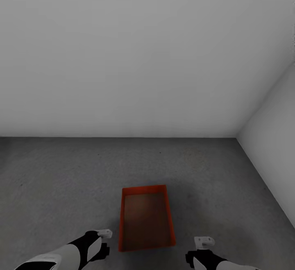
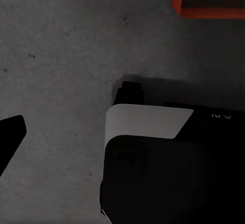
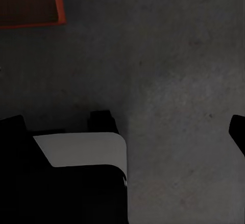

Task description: Move the two storage containers from the living room to the garage. In the garage, place one container on the floor and stack the other container on top of it (either order is fine).

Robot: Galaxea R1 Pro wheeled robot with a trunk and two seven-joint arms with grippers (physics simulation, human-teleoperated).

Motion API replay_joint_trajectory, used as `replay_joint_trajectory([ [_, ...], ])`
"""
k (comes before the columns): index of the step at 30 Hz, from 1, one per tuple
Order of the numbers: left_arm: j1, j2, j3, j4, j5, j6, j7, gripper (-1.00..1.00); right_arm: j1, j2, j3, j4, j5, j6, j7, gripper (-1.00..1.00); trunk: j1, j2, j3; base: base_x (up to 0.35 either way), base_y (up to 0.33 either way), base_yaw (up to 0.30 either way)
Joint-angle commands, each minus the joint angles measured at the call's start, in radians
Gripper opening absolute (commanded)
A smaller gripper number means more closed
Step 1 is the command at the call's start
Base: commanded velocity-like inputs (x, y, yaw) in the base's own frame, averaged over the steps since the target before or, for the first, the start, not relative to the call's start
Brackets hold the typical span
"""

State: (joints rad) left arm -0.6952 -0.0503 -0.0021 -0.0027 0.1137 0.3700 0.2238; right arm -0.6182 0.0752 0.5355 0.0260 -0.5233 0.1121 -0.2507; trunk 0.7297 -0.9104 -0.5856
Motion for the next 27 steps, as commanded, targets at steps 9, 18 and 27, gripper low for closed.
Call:
replay_joint_trajectory([
  [9,0.023,0.001,0.000,0.000,0.011,-0.006,0.005,1.00,0.013,0.008,0.008,0.002,-0.006,0.000,-0.002,1.00,0.000,-0.001,0.013,0.000,0.000,0.000],
  [18,0.023,0.003,0.000,0.000,0.011,-0.092,0.005,1.00,0.040,0.009,0.008,0.002,-0.006,-0.042,-0.002,1.00,0.000,-0.001,0.027,0.000,0.000,0.000],
  [27,0.023,0.002,-0.001,0.000,0.011,-0.125,0.005,1.00,0.043,0.007,0.008,0.002,-0.006,-0.046,-0.002,1.00,0.000,-0.001,0.041,0.000,0.000,0.000],
])
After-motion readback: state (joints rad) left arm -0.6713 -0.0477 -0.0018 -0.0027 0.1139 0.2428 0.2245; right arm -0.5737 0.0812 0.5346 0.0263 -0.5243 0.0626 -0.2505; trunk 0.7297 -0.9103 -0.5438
